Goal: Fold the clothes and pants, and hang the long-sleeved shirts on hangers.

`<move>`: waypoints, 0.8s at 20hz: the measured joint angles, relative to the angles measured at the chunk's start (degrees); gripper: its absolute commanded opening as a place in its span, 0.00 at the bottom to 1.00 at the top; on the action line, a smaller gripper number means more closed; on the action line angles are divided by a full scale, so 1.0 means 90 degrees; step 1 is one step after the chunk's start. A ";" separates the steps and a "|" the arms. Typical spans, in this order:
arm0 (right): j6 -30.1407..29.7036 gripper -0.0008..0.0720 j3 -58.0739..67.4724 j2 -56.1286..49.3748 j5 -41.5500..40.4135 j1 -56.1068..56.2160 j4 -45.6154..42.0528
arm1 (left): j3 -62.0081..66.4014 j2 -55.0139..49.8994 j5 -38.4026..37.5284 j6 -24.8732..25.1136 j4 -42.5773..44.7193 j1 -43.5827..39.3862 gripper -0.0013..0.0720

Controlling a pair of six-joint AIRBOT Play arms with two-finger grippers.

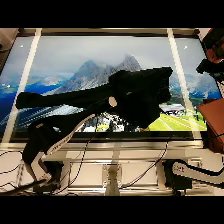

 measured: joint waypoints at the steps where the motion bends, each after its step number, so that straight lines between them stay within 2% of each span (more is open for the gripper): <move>1: 0.0000 0.96 0.0000 0.0000 0.0002 0.0000 0.0000 | 0.0051 -0.0022 -0.0073 0.0027 0.0007 0.0034 0.06; 5: 0.0000 0.96 0.0000 0.0000 0.0005 0.0000 0.0000 | 0.0393 0.0138 -0.0386 0.0121 -0.0136 0.0299 0.06; 9: 0.0000 0.96 0.0000 0.0000 0.0015 0.0000 -0.0002 | 0.0976 0.0702 -0.0925 0.0158 -0.0493 0.1022 0.06; 16: 0.0000 0.96 0.0000 0.0000 0.0029 0.0000 -0.0005 | 0.1389 0.2183 -0.1260 0.0211 -0.0687 0.3422 0.06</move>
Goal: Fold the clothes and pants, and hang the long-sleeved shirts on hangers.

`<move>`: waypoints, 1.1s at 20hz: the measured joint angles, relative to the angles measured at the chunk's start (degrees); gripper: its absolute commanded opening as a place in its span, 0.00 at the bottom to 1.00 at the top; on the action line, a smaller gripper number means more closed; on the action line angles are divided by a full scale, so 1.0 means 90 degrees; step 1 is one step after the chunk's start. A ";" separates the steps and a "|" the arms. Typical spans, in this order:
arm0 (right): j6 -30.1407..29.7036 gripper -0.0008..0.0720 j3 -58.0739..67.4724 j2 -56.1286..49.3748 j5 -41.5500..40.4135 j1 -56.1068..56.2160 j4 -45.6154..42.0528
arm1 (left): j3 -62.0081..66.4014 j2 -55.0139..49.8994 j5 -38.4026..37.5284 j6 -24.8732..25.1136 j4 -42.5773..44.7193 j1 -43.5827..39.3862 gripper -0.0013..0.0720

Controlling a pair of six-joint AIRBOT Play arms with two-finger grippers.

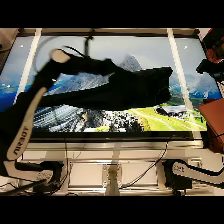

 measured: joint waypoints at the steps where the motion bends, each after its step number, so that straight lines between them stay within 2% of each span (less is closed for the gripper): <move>1: 0.0000 0.96 0.0000 0.0000 0.0000 0.0000 0.0000 | 0.0015 0.0151 -0.0032 0.0002 -0.0005 0.0384 0.06; 8: 0.0000 0.96 0.0000 0.0000 0.0010 0.0000 0.0000 | 0.0041 0.0515 -0.0075 0.0000 -0.0029 0.3087 0.06; 10: 0.0000 0.85 -0.0002 -0.0002 0.0010 0.0000 0.0000 | 0.0041 0.0491 -0.0073 0.0002 -0.0029 0.3718 0.06; 12: 0.0000 0.82 -0.0007 -0.0053 0.0015 0.0000 -0.0002 | 0.0041 0.0415 -0.0044 0.0000 -0.0017 0.4301 0.06; 17: -0.0085 0.82 -0.0007 -0.0544 0.0240 0.0000 0.0187 | 0.0041 0.0131 0.0044 0.0002 0.0311 0.5241 0.06; 22: -0.0670 0.82 -0.0007 -0.1496 0.0697 -0.0002 0.1331 | 0.0041 -0.0051 0.0585 0.0002 0.1532 0.5564 0.06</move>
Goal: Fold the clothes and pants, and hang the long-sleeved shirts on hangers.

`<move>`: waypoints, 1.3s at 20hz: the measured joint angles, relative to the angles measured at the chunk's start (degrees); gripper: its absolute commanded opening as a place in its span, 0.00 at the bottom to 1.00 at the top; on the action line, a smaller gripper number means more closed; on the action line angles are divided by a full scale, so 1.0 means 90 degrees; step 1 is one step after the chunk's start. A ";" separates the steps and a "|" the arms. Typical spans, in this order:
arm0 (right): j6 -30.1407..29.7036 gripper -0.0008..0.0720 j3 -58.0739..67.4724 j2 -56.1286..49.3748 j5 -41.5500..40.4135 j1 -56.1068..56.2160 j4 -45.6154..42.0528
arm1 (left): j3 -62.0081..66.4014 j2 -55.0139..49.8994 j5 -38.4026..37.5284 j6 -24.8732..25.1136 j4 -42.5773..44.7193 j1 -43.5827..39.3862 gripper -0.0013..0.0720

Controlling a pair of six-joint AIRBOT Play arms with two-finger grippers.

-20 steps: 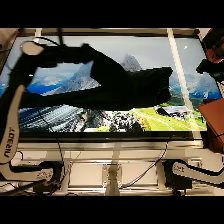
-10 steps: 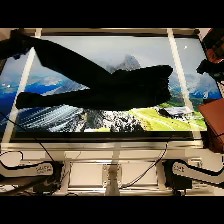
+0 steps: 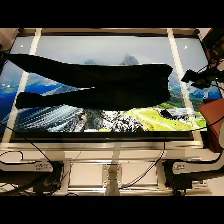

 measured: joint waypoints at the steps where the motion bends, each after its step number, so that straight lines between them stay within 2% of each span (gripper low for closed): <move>1: -0.0117 0.82 0.0000 -0.0170 0.0051 0.0002 0.0240 | 0.0000 -0.0012 0.0216 0.0000 0.0214 0.0024 0.06; 5: -0.0546 0.83 0.0002 -0.0665 0.0022 0.0000 0.1122 | 0.0000 -0.0070 0.1052 0.0124 0.0746 0.0056 0.06; 9: -0.0818 0.83 0.0007 -0.0843 -0.0563 0.0007 0.1792 | 0.0000 -0.0223 0.1457 0.0568 0.0935 -0.0002 0.06; 13: -0.0918 0.82 0.0007 -0.0923 -0.1185 0.0143 0.2081 | 0.0000 -0.0527 0.1603 0.0743 0.1001 -0.0114 0.06; 16: -0.0930 0.82 0.0092 -0.1100 -0.1387 0.0243 0.1923 | 0.0000 -0.0782 0.1639 0.0792 0.1008 -0.0243 0.06; 22: -0.0746 0.83 0.0466 -0.1751 -0.0104 0.0243 0.1440 | 0.0000 -0.1081 0.1659 0.0833 0.1008 -0.0534 0.06; 26: -0.0789 0.83 0.0532 -0.2130 0.0296 0.0338 0.2059 | 0.0000 -0.1129 0.1661 0.0835 0.1008 -0.0709 0.06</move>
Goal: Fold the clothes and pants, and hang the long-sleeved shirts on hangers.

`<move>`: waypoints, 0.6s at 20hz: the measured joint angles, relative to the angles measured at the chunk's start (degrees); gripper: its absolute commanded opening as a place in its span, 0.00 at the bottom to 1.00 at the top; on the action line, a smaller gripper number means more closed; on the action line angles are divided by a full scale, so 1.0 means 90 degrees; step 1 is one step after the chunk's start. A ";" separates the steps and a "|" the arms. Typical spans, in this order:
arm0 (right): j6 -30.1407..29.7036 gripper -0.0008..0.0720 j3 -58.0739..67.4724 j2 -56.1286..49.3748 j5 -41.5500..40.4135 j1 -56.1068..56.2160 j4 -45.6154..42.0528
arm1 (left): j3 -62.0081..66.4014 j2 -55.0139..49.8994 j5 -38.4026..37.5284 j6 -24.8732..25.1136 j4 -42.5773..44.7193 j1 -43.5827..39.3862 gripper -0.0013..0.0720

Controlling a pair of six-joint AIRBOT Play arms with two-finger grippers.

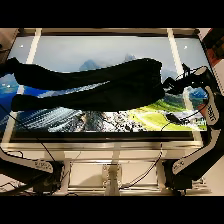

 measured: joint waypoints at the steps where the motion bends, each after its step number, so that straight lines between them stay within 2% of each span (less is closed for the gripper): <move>1: -0.0041 0.83 0.0012 -0.0073 0.0085 0.0061 0.0165 | 0.0000 -0.0007 0.0002 0.0000 0.0000 -0.0044 0.06; 2: -0.0075 0.78 0.0024 -0.0143 0.0168 0.0141 0.0304 | 0.0000 -0.0010 -0.0002 0.0000 0.0002 -0.0083 0.06; 3: -0.0107 0.54 0.0027 -0.0194 0.0211 0.0231 0.0398 | 0.0000 -0.0012 -0.0002 0.0002 0.0000 -0.0121 0.06; 4: -0.0129 0.20 0.0032 -0.0240 0.0240 0.0323 0.0408 | 0.0000 -0.0015 -0.0002 0.0000 0.0002 -0.0151 0.06; 5: -0.0148 0.04 0.0056 -0.0279 0.0236 0.0406 0.0369 | 0.0000 -0.0015 -0.0002 0.0002 0.0002 -0.0182 0.06; 12: -0.0002 0.04 0.0984 0.0056 0.0117 0.0313 0.0199 | 0.0002 0.0029 0.0187 0.0002 -0.0194 -0.0272 0.06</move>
